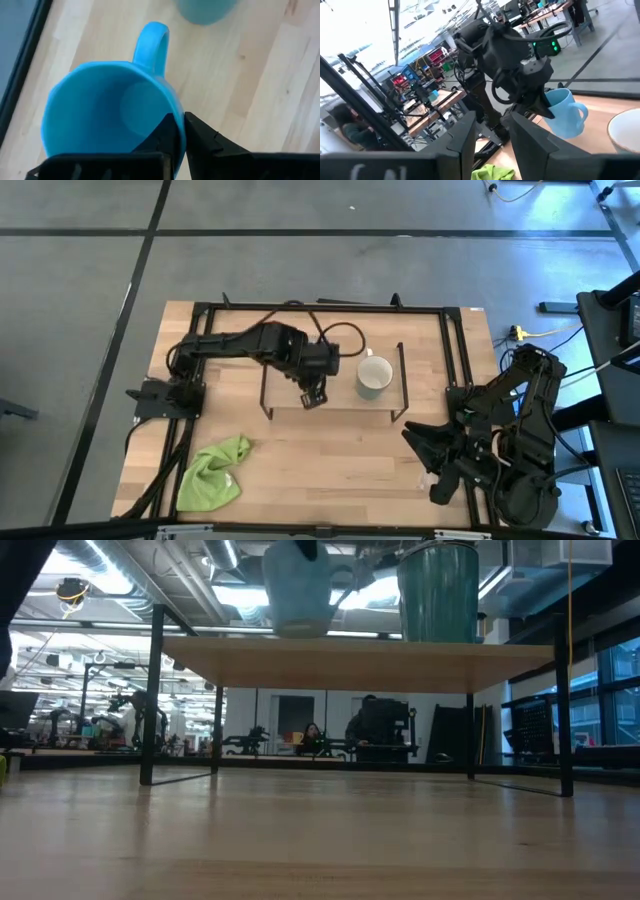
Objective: Stack small to large cups/mugs on shelf
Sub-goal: Put the blue mug on the shelf
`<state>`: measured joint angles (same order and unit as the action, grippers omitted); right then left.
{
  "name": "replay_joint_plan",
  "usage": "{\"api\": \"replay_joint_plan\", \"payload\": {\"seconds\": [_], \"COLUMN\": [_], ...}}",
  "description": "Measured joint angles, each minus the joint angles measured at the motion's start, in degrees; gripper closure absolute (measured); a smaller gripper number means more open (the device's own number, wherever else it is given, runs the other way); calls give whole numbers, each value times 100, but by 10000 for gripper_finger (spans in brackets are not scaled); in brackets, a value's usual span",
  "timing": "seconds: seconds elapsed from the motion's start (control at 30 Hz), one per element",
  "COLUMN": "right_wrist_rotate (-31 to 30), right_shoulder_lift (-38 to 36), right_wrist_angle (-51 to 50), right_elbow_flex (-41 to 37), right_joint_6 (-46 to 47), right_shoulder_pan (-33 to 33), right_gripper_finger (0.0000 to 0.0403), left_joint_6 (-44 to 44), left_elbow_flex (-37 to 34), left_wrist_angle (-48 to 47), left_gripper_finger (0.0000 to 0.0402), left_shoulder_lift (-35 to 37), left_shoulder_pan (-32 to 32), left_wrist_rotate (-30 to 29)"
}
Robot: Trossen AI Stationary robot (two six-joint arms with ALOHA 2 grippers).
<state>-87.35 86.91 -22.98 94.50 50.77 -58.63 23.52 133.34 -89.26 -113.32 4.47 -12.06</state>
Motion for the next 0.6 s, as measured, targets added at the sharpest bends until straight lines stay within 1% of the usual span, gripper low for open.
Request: {"api": "replay_joint_plan", "payload": {"seconds": [0.1,0.2,0.27,0.4,0.5,0.6], "right_wrist_rotate": [-2,-4,-4,-17,-83,-81], "right_shoulder_lift": [0,0,0,0,2,4], "right_wrist_angle": [-2,-3,-7,-4,-8,-7], "right_elbow_flex": [0,0,0,0,0,0], "right_joint_6": [-137,-161,-156,-125,-17,-5], "right_shoulder_pan": [-2,-2,-2,2,46,96], "right_gripper_finger": [283,283,283,283,283,283], "left_joint_6": [-136,-101,75,726,1424,2130], "left_elbow_flex": [66,167,170,166,110,12], "left_wrist_angle": [7,10,-8,-78,-68,-74], "left_gripper_finger": [381,381,383,385,385,386], "left_shoulder_lift": [-6,-1,0,-2,-2,-2], "left_shoulder_pan": [185,612,935,1649,2156,2640], "left_wrist_rotate": [-61,-125,-133,-194,-212,-489]}}
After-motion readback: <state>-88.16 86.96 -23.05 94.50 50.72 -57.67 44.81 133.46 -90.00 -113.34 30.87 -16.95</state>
